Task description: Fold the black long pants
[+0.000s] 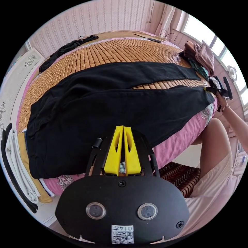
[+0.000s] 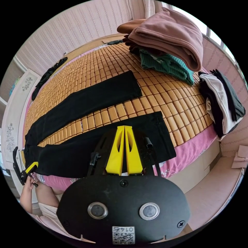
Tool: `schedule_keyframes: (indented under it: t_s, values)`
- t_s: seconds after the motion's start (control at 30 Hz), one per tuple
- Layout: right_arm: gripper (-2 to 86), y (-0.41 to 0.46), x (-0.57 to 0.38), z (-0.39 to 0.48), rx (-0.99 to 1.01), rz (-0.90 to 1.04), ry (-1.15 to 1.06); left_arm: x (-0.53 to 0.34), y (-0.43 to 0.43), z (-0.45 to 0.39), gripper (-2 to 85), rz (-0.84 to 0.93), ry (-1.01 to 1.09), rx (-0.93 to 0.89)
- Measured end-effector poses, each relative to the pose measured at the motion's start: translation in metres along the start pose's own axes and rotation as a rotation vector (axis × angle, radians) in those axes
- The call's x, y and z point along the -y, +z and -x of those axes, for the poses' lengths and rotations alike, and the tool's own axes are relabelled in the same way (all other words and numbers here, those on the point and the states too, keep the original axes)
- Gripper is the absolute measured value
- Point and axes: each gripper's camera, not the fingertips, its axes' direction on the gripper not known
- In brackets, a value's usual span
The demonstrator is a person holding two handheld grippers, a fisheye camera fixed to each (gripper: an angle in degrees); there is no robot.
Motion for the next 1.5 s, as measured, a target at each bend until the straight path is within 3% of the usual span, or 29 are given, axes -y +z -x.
schedule_keyframes:
  t_s: [0.1,0.3,0.47,0.73,0.83,0.93,1.03,1.13,1.2,1.33,1.5]
  values:
    - [-0.7,-0.005,-0.002,-0.004,0.028,0.015,0.054,-0.003,-0.001,-0.005,-1.0,-0.019,0.007,0.035]
    - [-0.3,-0.031,-0.003,0.013,0.064,-0.005,-0.09,-0.003,-0.018,-0.011,-0.9,-0.074,0.003,0.036]
    - [-0.4,-0.001,0.016,0.042,-0.076,0.156,-0.197,-0.006,-0.009,-0.025,-0.9,0.006,0.057,0.021]
    - [-0.4,-0.015,0.014,0.012,-0.018,0.07,-0.044,-0.027,-0.016,-0.019,-1.0,-0.033,0.028,-0.026]
    - [-0.3,-0.031,0.006,0.019,0.039,0.045,-0.146,-0.026,-0.028,-0.015,-1.0,-0.045,-0.028,-0.037]
    - [0.1,-0.051,-0.01,0.014,-0.075,-0.008,-0.16,-0.026,-0.054,-0.026,-1.0,-0.147,0.007,-0.064]
    - [4.8,-0.066,-0.021,-0.024,-0.139,-0.057,-0.032,-0.021,-0.06,-0.048,-0.9,-0.158,0.089,-0.092]
    - [12.8,-0.062,-0.025,-0.066,-0.087,0.041,0.09,-0.013,-0.053,-0.061,-0.8,-0.145,0.122,-0.084]
    - [12.6,-0.059,-0.031,-0.081,-0.046,0.06,0.127,-0.005,-0.044,-0.065,-0.7,-0.105,0.122,-0.114]
    - [1.5,-0.075,-0.033,-0.08,-0.049,0.1,0.043,0.001,-0.029,-0.073,-0.7,-0.013,0.162,-0.102]
    - [0.0,-0.158,-0.035,-0.09,0.11,-0.111,0.002,0.002,-0.047,-0.074,-0.9,-0.058,0.192,-0.069]
